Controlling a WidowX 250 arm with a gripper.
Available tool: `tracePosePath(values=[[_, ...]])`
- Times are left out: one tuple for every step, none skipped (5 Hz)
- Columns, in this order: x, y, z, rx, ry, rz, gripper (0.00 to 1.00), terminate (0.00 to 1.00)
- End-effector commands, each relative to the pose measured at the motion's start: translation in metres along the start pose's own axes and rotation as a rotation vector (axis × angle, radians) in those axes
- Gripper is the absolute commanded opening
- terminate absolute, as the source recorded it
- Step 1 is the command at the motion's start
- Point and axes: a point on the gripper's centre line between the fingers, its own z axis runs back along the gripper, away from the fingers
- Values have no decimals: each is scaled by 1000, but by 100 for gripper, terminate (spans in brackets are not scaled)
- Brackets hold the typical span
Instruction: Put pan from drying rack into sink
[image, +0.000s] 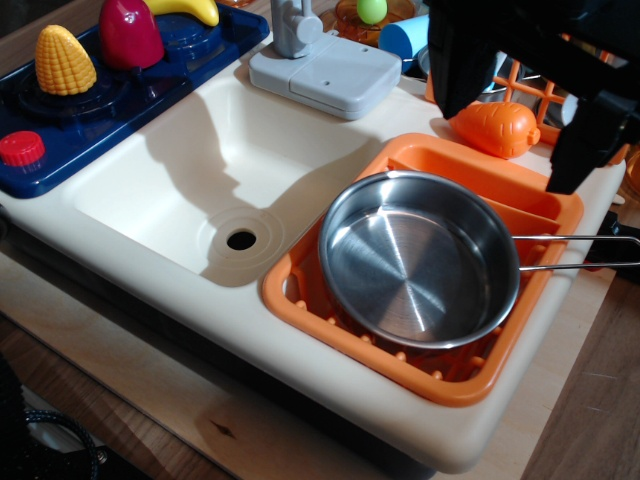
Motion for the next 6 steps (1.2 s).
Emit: tracePosePath(values=[[0,0,0,0,0,0,100,0],[11,10,-6,-10,26,25,100,0],[6,19,-9,-5,29,54,100,0],[-6,25,-20,-14,6,80,100,0],[-17,30,-34,-20,-17,93,100,0],[-28,34,-40,-22,-28,92,100,0]])
